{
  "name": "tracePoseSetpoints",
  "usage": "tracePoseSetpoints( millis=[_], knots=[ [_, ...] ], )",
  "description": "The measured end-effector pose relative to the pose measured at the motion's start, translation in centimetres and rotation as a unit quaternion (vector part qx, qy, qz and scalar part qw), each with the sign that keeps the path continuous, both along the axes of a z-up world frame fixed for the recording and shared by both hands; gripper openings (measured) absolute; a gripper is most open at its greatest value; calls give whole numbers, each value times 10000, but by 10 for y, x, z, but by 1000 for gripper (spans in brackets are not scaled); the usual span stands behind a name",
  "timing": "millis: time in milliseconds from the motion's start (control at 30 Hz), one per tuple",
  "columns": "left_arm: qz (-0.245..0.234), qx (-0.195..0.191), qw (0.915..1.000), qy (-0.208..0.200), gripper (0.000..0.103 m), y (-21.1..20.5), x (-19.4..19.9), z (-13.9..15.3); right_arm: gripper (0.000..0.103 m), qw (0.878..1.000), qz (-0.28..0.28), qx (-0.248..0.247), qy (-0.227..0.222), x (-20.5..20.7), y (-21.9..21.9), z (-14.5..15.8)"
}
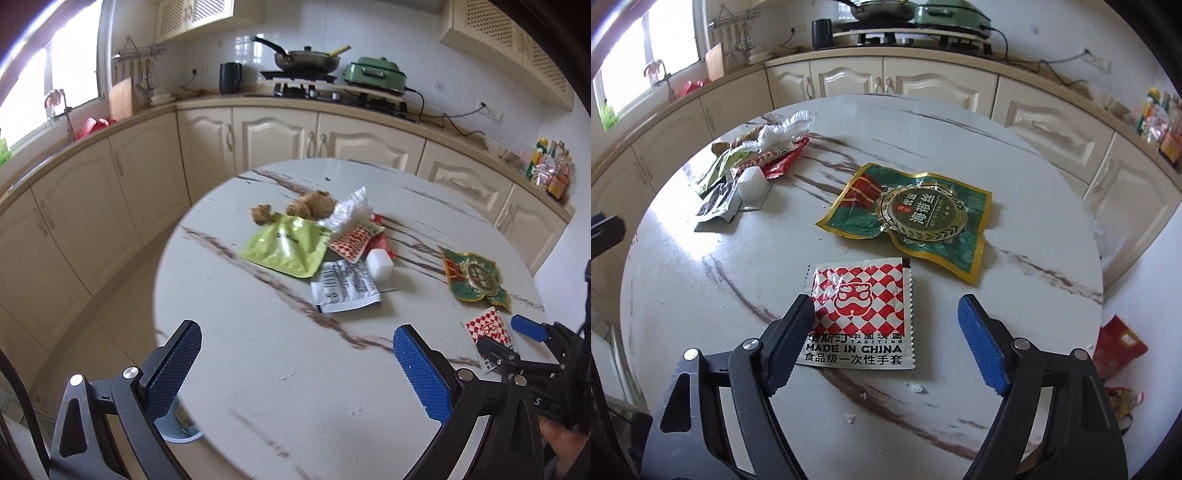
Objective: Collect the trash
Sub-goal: 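Grasp the red-white checked strip with the right gripper while the left gripper grasps the white paper wrapper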
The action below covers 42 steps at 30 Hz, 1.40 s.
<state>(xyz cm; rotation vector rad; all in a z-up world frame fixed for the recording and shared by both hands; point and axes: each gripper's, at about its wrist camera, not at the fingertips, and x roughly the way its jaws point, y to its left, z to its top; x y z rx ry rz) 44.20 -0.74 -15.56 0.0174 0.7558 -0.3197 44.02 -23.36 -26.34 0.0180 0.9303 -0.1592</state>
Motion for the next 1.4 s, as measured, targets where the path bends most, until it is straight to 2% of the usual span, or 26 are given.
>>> tracePoseSetpoints(
  millis=[33, 67, 133, 200, 233, 333, 467, 567, 700, 767, 967, 1033, 1067, 1200, 1267, 1367, 1400],
  knots=[
    [-71, 17, 9999, 91, 102, -5, 8, -2, 69, 10000, 35, -10, -30, 0, -1, 1],
    [-133, 33, 9998, 156, 102, -11, 21, -3, 55, 10000, 70, -11, -57, 0, -3, 2],
    [-199, 96, 9995, 230, 102, -20, 38, -6, 45, 9998, 140, 58, -89, 1, -8, 3],
    [-239, 158, 9991, 297, 102, -29, 51, -9, 40, 9997, 220, 88, -99, 2, -11, 4],
    [-261, 175, 9990, 311, 102, -32, 55, -10, 28, 9994, 283, 140, -123, 2, -12, 4],
    [-248, 159, 9987, 418, 102, -39, 72, -14, 23, 9988, 441, 148, -138, 3, -12, 4],
    [-250, 197, 9982, 499, 102, -45, 83, -22, 10, 9972, 614, 284, -306, -2, -11, 5],
    [-174, 197, 9979, 587, 102, -48, 95, -27, 8, 9960, 634, 460, -438, -5, -12, 8],
    [-132, -84, 9966, 810, 102, -50, 110, -34, 7, 9943, 677, 627, -537, -6, -13, 14],
    [-121, -146, 9966, 797, 102, -49, 112, -35, 7, 9943, 688, 640, -501, -5, -13, 14],
    [39, 145, 9976, 682, 96, -59, 123, -40, 7, 9937, 682, 716, -526, -7, -15, 12],
    [-7, 371, 9979, 538, 87, -64, 121, -43, 7, 9937, 673, 740, -513, -6, -16, 11],
    [-34, 470, 9979, 455, 86, -68, 118, -45, 7, 9936, 668, 753, -522, -6, -16, 11],
    [-189, 465, 9978, 428, 78, -71, 117, -45, 7, 9936, 651, 779, -499, -5, -16, 10],
    [-204, 457, 9980, 390, 58, -69, 119, -44, 7, 9936, 647, 782, -489, -5, -16, 10],
    [-226, 431, 9981, 374, 50, -64, 118, -43, 8, 9936, 637, 806, -474, -6, -15, 9],
    [-224, 411, 9983, 347, 43, -63, 118, -43, 8, 9935, 636, 817, -470, -7, -15, 9]
  ],
)
